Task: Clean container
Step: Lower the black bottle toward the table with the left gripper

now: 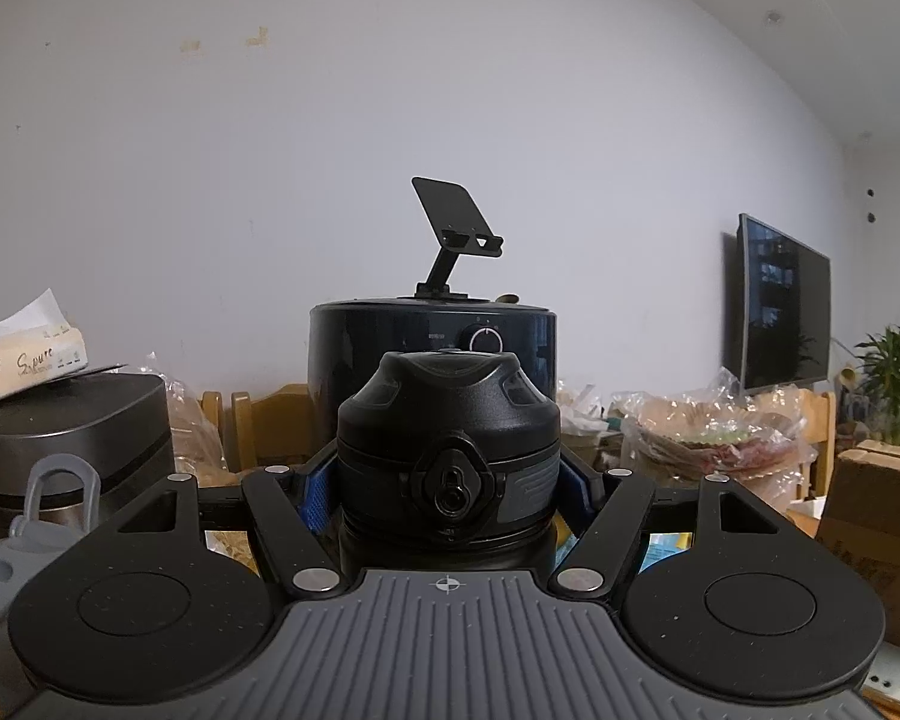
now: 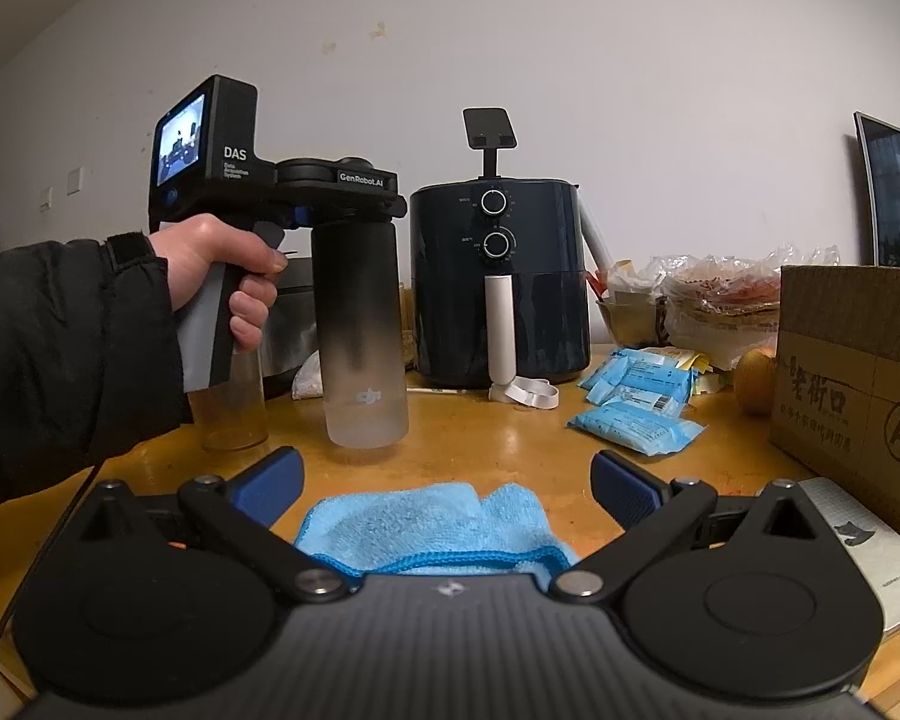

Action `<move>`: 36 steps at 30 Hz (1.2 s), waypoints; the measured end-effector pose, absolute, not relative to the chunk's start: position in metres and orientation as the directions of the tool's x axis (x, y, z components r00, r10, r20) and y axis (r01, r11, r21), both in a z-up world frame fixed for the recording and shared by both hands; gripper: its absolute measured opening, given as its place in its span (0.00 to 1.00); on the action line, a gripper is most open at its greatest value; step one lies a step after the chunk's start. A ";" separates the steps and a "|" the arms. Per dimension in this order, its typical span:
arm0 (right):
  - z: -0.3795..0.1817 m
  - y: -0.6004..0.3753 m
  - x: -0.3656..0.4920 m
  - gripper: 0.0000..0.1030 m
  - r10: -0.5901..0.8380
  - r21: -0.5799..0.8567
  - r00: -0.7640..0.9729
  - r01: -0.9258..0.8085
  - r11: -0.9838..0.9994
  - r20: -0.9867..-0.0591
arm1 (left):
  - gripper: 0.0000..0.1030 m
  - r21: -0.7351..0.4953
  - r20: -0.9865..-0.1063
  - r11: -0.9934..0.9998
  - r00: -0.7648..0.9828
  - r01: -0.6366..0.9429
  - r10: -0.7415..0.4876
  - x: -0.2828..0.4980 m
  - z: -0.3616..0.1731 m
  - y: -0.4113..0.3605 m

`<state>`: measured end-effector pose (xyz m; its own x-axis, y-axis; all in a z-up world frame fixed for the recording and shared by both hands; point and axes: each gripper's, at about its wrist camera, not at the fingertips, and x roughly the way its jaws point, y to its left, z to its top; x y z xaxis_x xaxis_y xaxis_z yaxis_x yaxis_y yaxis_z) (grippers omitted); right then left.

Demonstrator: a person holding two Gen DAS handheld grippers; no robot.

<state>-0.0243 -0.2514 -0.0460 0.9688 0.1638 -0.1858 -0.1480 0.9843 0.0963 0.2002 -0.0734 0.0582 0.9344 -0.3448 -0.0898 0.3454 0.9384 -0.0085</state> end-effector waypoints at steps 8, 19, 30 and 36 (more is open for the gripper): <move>-0.046 -0.254 -0.024 1.00 0.159 0.099 0.969 -0.142 0.985 -0.189 | 0.66 -0.004 -0.093 0.937 0.933 0.349 -0.348 0.202 0.053 -0.078; -0.047 -0.256 -0.024 1.00 0.157 0.107 0.969 -0.139 0.985 -0.193 | 0.66 0.021 -0.084 0.939 0.937 0.342 -0.339 0.199 0.038 -0.080; -0.048 -0.259 -0.021 1.00 0.155 0.111 0.968 -0.135 0.985 -0.199 | 0.66 0.018 -0.064 0.939 0.937 0.344 -0.342 0.197 0.036 -0.079; -0.048 -0.259 -0.021 1.00 0.156 0.112 0.967 -0.135 0.984 -0.199 | 0.66 -0.003 -0.057 0.939 0.937 0.344 -0.343 0.200 0.035 -0.075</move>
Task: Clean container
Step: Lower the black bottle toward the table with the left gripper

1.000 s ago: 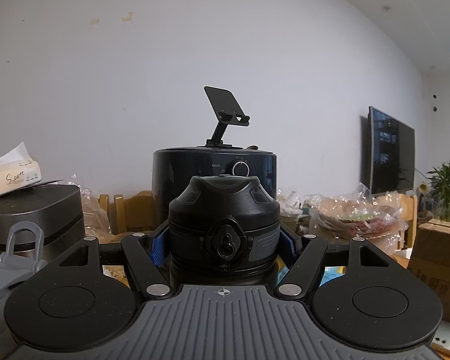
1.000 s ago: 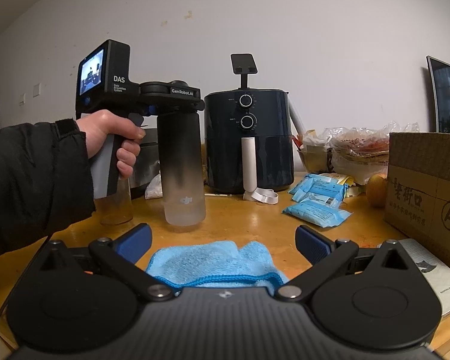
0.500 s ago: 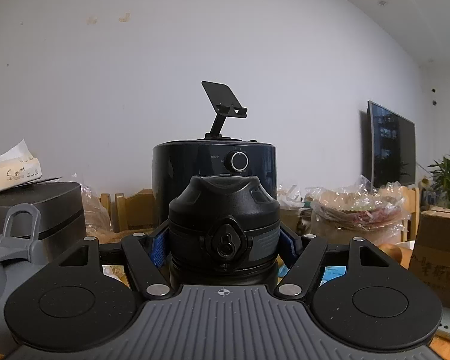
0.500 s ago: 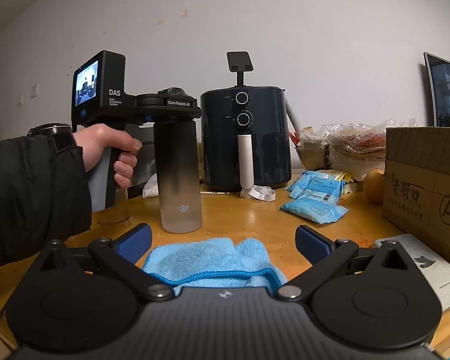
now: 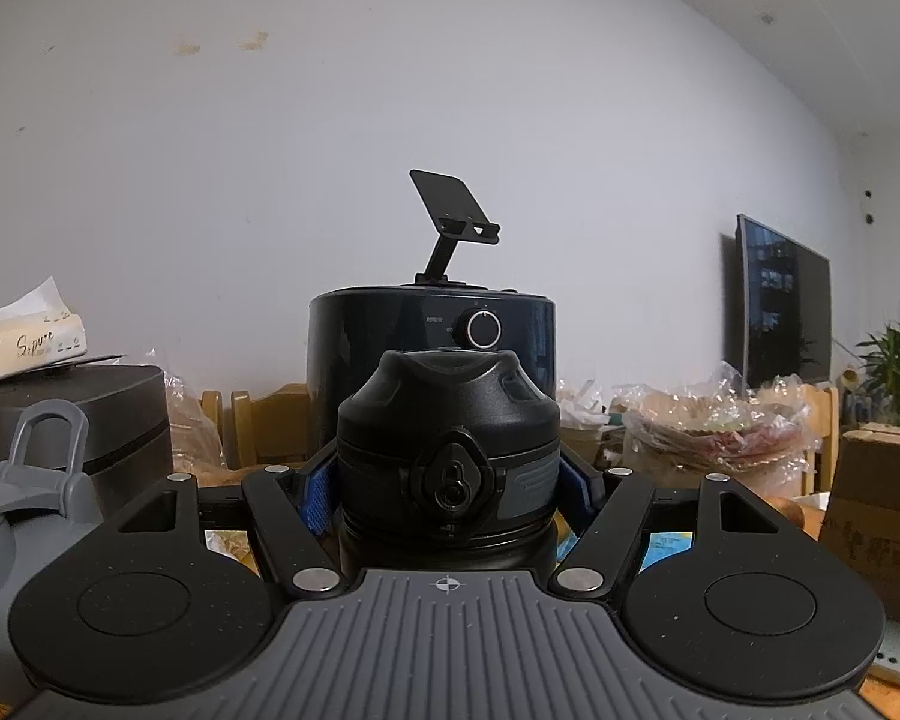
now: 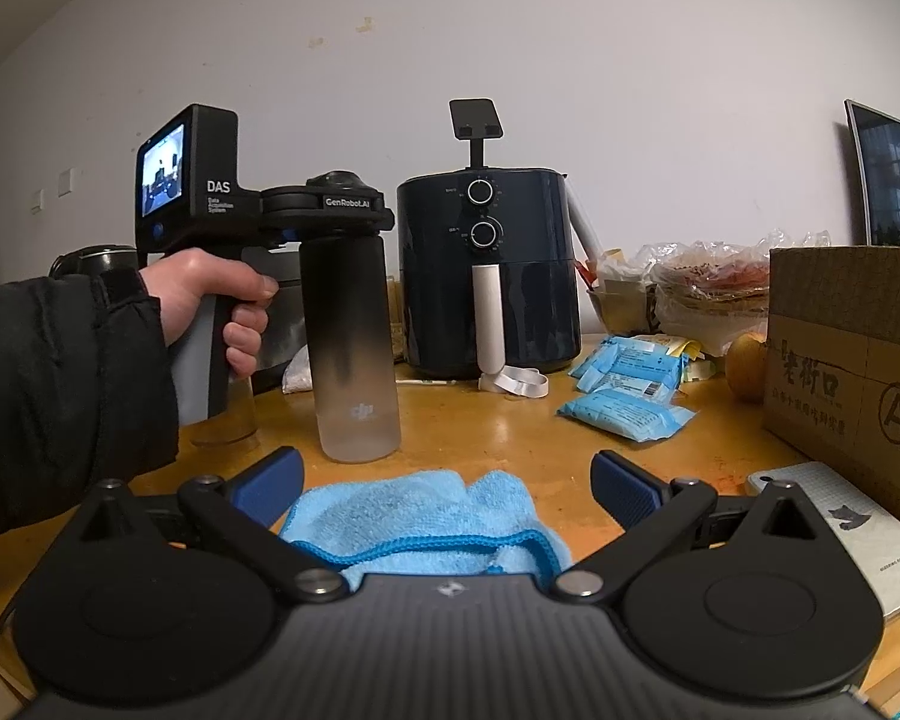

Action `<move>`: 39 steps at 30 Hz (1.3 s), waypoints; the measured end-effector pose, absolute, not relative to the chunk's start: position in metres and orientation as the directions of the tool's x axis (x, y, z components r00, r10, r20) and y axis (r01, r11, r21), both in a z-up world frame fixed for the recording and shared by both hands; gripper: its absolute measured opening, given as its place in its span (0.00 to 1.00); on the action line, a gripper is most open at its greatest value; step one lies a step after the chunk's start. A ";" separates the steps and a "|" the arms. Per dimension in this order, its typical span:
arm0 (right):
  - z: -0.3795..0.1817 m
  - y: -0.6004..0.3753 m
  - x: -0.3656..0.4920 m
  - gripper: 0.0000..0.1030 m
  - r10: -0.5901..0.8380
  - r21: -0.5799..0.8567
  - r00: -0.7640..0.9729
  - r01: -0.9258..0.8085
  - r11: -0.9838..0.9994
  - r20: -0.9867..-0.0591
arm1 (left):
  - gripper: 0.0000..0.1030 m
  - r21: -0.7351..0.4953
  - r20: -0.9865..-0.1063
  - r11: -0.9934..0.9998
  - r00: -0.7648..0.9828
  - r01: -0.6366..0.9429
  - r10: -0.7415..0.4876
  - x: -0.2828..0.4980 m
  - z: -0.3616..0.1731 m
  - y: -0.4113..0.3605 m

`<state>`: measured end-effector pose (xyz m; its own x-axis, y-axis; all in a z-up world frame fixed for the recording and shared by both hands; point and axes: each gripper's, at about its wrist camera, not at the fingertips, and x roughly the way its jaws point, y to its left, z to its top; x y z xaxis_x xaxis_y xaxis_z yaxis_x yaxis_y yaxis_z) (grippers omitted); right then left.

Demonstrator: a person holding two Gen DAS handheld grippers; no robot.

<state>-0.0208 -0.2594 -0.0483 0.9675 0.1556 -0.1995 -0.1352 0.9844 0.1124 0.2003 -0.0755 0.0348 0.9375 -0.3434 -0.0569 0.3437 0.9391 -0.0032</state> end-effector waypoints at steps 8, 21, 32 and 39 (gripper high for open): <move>-0.048 -0.260 -0.022 1.00 0.153 0.115 0.969 -0.133 0.984 -0.194 | 0.95 -0.027 -0.017 0.943 0.943 0.332 -0.332 0.199 0.040 -0.074; -0.048 -0.259 -0.023 1.00 0.153 0.113 0.969 -0.133 0.985 -0.195 | 0.95 -0.014 -0.030 0.941 0.940 0.338 -0.339 0.197 0.038 -0.077; -0.048 -0.257 -0.023 1.00 0.155 0.111 0.968 -0.135 0.985 -0.199 | 0.95 -0.006 -0.034 0.942 0.941 0.335 -0.335 0.196 0.038 -0.076; -0.049 -0.258 -0.023 1.00 0.155 0.108 0.967 -0.135 0.985 -0.201 | 0.95 0.005 -0.031 0.943 0.943 0.333 -0.332 0.193 0.039 -0.075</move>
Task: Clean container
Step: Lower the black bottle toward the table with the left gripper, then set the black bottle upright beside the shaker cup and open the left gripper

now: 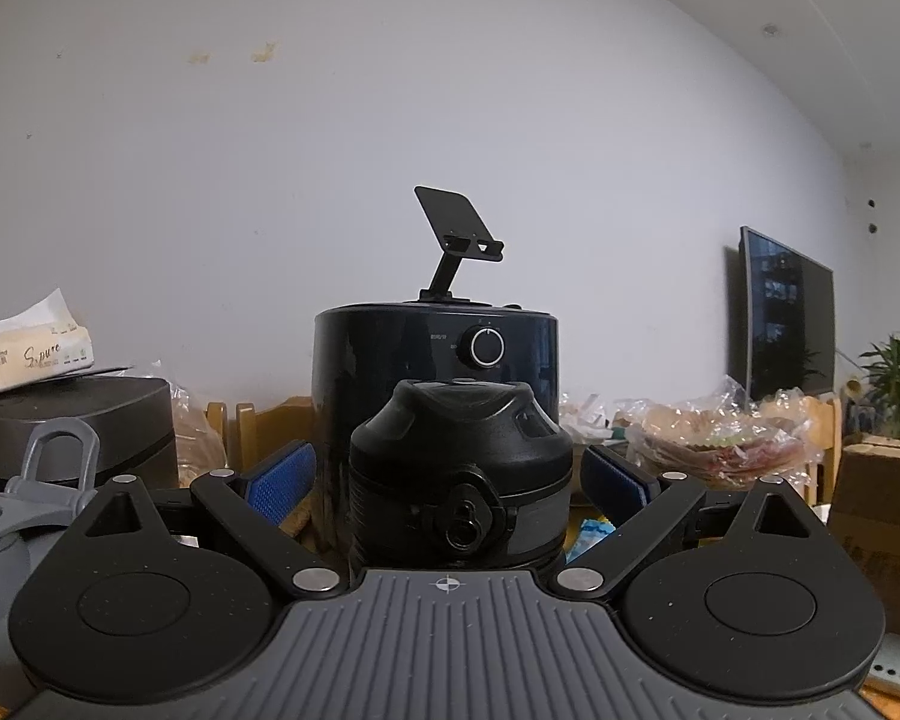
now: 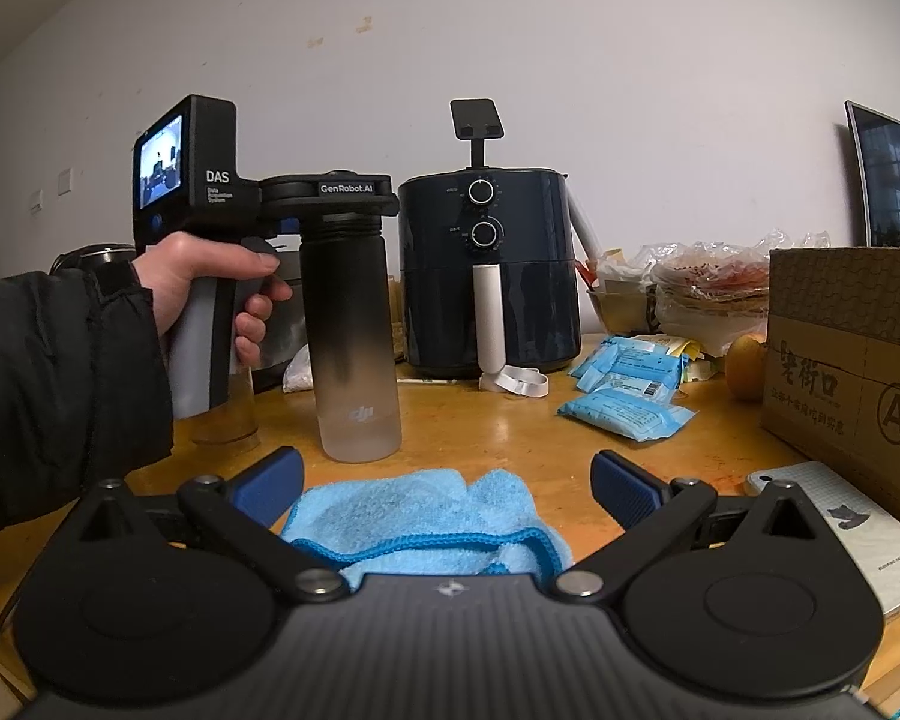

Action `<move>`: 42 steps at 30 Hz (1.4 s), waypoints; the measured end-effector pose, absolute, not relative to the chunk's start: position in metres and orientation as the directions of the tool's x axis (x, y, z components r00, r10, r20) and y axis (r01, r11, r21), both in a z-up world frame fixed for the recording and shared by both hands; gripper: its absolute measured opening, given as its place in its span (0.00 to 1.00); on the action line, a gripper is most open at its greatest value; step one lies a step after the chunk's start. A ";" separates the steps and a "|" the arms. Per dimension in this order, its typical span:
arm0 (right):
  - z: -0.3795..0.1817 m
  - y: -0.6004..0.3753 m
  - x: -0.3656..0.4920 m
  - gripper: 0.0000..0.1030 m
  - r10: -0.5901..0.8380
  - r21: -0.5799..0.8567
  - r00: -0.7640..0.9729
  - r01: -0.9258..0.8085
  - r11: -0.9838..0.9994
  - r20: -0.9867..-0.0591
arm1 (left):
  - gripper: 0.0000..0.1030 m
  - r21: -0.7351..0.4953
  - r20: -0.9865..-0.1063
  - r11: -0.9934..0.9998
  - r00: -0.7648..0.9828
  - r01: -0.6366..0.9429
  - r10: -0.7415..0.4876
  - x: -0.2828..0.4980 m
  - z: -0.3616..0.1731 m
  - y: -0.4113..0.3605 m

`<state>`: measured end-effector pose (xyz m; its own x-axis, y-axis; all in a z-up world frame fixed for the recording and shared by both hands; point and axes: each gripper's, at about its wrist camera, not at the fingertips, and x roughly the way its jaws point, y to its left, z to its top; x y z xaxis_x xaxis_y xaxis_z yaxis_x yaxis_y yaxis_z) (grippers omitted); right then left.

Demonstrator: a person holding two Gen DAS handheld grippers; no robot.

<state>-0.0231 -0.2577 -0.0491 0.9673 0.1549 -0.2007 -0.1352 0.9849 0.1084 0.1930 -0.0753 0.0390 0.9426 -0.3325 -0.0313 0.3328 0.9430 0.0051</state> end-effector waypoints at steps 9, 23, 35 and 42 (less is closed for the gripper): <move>-0.049 -0.256 -0.025 1.00 0.159 0.105 0.966 -0.140 0.985 -0.204 | 0.95 0.010 -0.031 0.945 0.945 0.326 -0.326 0.181 0.037 -0.068; -0.047 -0.247 -0.033 1.00 0.167 0.099 0.966 -0.150 0.984 -0.196 | 0.95 0.013 -0.024 0.954 0.954 0.300 -0.299 0.149 0.039 -0.050; -0.044 -0.244 -0.041 1.00 0.171 0.091 0.967 -0.157 0.983 -0.191 | 0.95 0.032 -0.013 0.961 0.962 0.274 -0.274 0.117 0.042 -0.041; -0.043 -0.242 -0.046 1.00 0.175 0.084 0.966 -0.162 0.983 -0.189 | 0.95 0.037 -0.007 0.967 0.967 0.253 -0.253 0.091 0.045 -0.032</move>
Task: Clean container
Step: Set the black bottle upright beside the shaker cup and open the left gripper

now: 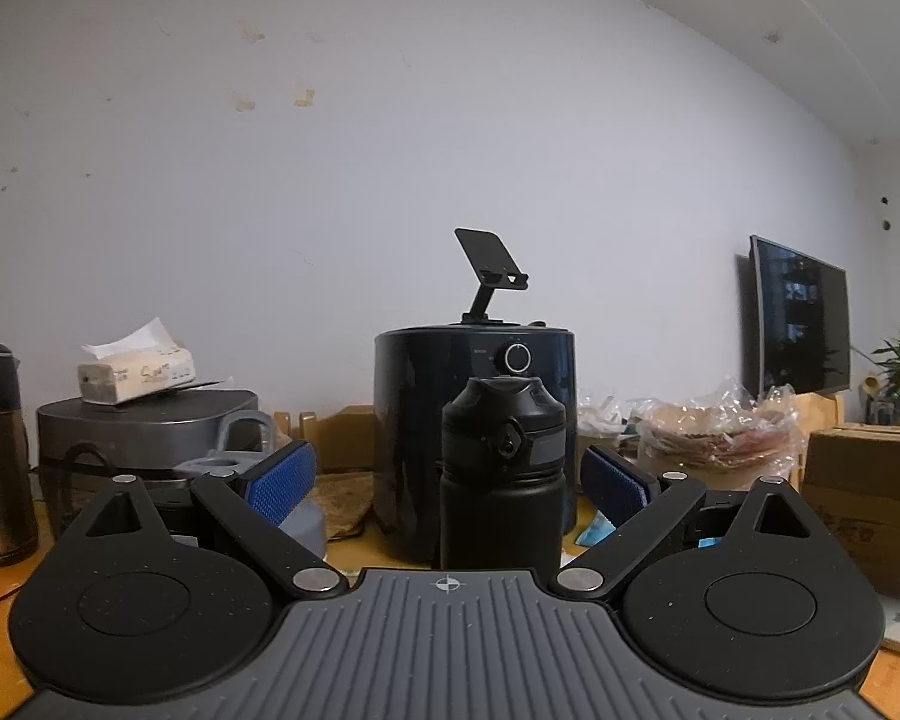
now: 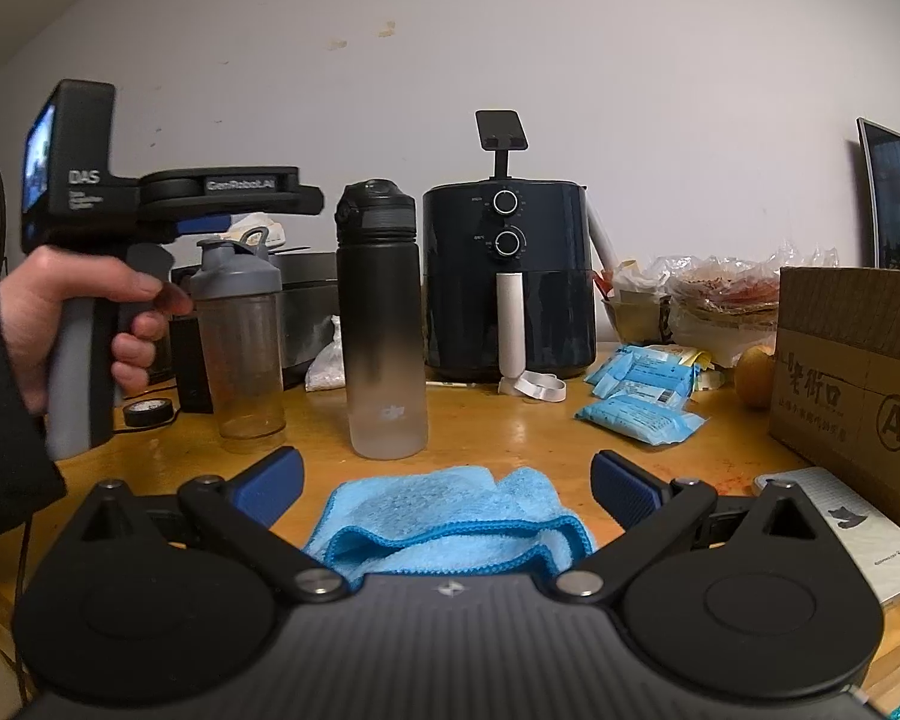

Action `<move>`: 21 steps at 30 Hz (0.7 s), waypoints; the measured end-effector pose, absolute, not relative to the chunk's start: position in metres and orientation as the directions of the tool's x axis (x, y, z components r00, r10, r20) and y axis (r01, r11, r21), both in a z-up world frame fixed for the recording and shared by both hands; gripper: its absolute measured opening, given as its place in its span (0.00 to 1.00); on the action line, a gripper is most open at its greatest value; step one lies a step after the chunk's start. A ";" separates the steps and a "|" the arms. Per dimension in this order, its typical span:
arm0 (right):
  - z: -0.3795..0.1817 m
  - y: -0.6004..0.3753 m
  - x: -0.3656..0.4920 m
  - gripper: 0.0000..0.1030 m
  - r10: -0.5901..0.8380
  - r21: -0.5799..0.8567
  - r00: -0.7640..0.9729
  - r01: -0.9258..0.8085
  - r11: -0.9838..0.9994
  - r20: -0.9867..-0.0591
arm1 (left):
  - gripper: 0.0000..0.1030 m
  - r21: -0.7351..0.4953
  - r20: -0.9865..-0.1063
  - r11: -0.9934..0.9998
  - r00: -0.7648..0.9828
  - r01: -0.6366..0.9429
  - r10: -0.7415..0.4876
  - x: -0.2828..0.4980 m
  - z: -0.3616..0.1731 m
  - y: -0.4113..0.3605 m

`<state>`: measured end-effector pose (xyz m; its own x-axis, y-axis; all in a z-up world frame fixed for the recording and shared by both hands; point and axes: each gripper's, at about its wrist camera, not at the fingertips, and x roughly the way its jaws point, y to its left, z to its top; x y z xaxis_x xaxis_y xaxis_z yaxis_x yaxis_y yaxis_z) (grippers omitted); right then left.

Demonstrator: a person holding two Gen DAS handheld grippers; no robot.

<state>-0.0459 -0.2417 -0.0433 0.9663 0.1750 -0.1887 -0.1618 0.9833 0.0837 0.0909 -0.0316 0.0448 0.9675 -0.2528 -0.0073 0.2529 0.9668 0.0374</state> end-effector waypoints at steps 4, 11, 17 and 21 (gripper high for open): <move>-0.042 -0.241 -0.049 1.00 0.176 0.078 0.967 -0.164 0.983 -0.186 | 0.95 0.042 -0.012 0.975 0.976 0.219 -0.218 0.073 0.045 -0.026; -0.042 -0.244 -0.052 1.00 0.169 0.079 0.968 -0.157 0.984 -0.186 | 0.95 0.006 -0.021 0.989 0.989 0.150 -0.149 0.044 0.041 -0.007; -0.042 -0.245 -0.054 1.00 0.168 0.078 0.968 -0.155 0.985 -0.188 | 0.95 0.007 -0.020 0.995 0.995 0.103 -0.102 0.021 0.031 0.009; -0.043 -0.245 -0.055 1.00 0.168 0.075 0.968 -0.156 0.985 -0.187 | 0.95 0.010 -0.029 0.997 0.997 0.077 -0.076 0.007 0.025 0.016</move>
<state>-0.0550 -0.2451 -0.0425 0.9680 0.1676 -0.1869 -0.1560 0.9849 0.0754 0.0071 0.0156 0.0249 0.9966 -0.0765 -0.0292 0.0768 0.9970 0.0102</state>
